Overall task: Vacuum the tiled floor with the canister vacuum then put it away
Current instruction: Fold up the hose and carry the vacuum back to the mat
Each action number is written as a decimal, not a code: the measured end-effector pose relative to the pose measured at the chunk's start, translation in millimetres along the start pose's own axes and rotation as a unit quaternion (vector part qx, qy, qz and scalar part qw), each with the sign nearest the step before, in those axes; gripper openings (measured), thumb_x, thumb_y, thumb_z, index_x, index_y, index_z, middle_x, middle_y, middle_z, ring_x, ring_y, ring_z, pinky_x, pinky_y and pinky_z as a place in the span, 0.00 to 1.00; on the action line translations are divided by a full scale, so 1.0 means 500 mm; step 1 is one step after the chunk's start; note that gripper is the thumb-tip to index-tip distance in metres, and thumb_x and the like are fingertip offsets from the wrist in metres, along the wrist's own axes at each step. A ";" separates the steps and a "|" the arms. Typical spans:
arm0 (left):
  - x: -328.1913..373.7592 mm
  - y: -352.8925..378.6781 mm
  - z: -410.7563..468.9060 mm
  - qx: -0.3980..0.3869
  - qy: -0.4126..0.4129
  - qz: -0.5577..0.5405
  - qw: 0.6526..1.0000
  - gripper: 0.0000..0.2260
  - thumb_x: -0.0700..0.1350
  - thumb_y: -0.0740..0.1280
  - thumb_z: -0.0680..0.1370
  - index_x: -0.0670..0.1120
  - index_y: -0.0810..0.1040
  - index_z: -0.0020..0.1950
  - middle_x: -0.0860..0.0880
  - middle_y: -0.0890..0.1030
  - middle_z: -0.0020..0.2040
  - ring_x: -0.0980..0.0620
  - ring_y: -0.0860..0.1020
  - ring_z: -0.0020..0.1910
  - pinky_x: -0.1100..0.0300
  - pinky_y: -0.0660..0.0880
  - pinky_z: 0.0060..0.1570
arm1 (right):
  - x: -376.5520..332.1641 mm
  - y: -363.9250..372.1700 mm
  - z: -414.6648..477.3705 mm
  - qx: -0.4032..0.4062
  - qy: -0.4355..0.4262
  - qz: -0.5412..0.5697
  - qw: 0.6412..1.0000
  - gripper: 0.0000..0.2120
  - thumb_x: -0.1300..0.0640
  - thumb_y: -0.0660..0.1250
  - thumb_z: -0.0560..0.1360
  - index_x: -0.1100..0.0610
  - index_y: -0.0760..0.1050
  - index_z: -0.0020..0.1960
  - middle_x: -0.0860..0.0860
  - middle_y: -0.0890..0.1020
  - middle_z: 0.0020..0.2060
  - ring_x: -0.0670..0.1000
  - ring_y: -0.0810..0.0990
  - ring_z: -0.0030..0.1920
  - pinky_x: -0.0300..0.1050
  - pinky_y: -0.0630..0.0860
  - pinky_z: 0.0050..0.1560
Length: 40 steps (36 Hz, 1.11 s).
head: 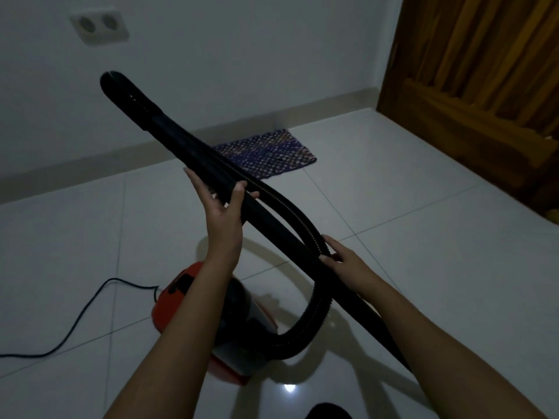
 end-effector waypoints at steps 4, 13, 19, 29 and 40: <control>-0.014 0.039 -0.009 -0.029 -0.010 0.001 1.000 0.38 0.41 0.63 0.80 0.62 0.39 0.75 0.36 0.74 0.64 0.49 0.82 0.49 0.60 0.79 0.47 | 0.022 -0.046 -0.014 0.045 -0.021 0.003 0.999 0.25 0.58 0.60 0.80 0.46 0.59 0.75 0.54 0.70 0.70 0.53 0.71 0.67 0.54 0.68 0.69; -0.053 0.118 -0.019 -0.017 -0.045 0.001 0.999 0.36 0.43 0.62 0.80 0.64 0.40 0.75 0.41 0.71 0.69 0.51 0.82 0.52 0.46 0.76 0.61 | 0.049 -0.178 -0.064 0.137 -0.054 -0.050 0.988 0.26 0.65 0.59 0.80 0.49 0.61 0.74 0.49 0.69 0.71 0.50 0.68 0.70 0.48 0.64 0.72; -0.077 0.148 -0.028 -0.020 -0.078 0.003 0.997 0.35 0.43 0.61 0.81 0.64 0.40 0.75 0.40 0.73 0.67 0.52 0.81 0.54 0.42 0.72 0.64 | 0.084 -0.259 -0.102 0.173 -0.043 -0.077 0.981 0.26 0.64 0.58 0.80 0.47 0.60 0.75 0.50 0.68 0.71 0.52 0.67 0.70 0.50 0.64 0.72; -0.105 0.217 -0.060 -0.076 -0.114 -0.022 0.990 0.35 0.42 0.61 0.81 0.66 0.41 0.74 0.40 0.72 0.68 0.51 0.80 0.56 0.48 0.76 0.60 | 0.048 -0.289 -0.120 0.252 -0.077 -0.190 0.946 0.25 0.58 0.53 0.82 0.48 0.52 0.77 0.56 0.70 0.54 0.58 0.72 0.56 0.38 0.64 0.49; -0.128 0.203 -0.066 -0.086 -0.128 -0.004 0.988 0.36 0.43 0.61 0.81 0.66 0.39 0.74 0.40 0.72 0.68 0.52 0.80 0.59 0.43 0.74 0.62 | -0.023 -0.129 -0.082 0.222 -0.070 -0.350 0.907 0.62 0.22 0.64 0.56 0.47 0.36 0.77 0.58 0.54 0.74 0.57 0.55 0.73 0.56 0.57 0.70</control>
Point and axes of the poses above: each hand's wrist, its own z-axis towards the middle knuckle, its own y-axis out of the palm, x = y × z, the point moved 2 cm from there along z, towards the middle knuckle
